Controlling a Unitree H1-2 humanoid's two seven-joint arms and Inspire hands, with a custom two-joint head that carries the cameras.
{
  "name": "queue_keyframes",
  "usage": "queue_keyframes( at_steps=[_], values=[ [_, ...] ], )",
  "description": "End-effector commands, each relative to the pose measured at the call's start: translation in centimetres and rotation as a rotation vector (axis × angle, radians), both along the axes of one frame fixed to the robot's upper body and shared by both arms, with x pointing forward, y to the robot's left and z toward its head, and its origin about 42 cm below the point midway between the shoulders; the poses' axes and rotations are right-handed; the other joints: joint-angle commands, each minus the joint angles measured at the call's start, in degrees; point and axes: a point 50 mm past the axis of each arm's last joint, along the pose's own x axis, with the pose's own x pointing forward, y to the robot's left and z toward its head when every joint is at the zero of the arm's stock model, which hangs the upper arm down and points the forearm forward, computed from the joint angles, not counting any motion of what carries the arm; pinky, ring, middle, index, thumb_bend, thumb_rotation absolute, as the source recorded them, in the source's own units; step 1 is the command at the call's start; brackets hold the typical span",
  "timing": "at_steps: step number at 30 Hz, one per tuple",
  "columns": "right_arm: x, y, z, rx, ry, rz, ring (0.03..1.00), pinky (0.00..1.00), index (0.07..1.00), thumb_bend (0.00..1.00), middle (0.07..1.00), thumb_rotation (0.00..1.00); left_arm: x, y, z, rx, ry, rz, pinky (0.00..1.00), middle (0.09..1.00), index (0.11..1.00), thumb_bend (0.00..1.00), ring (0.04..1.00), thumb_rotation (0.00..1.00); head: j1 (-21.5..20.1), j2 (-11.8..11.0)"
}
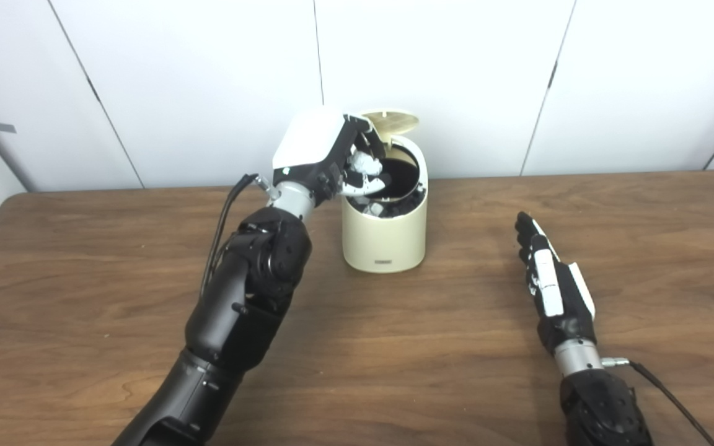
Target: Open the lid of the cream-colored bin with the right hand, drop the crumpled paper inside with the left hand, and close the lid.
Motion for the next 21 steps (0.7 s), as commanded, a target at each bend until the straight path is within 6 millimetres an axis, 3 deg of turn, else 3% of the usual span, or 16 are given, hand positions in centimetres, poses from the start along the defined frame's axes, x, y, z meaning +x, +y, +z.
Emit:
queue_keyframes(
  at_steps=[1,21],
  values=[
    [0.4,0.8,0.8,0.006,-0.030,0.012,0.982,1.00,0.932,0.52,0.957,1.00,0.4,-1.1,3.1,-0.023,-0.120,-0.032,0.31,0.493,0.507,0.47,0.386,0.00,-0.13,0.13],
    [0.3,0.5,1.0,0.006,-0.030,0.016,0.994,1.00,0.949,0.53,0.969,1.00,1.3,-2.9,1.7,-0.072,-0.153,-0.050,0.32,0.533,0.483,0.47,0.412,0.00,0.22,0.51]
  ],
)
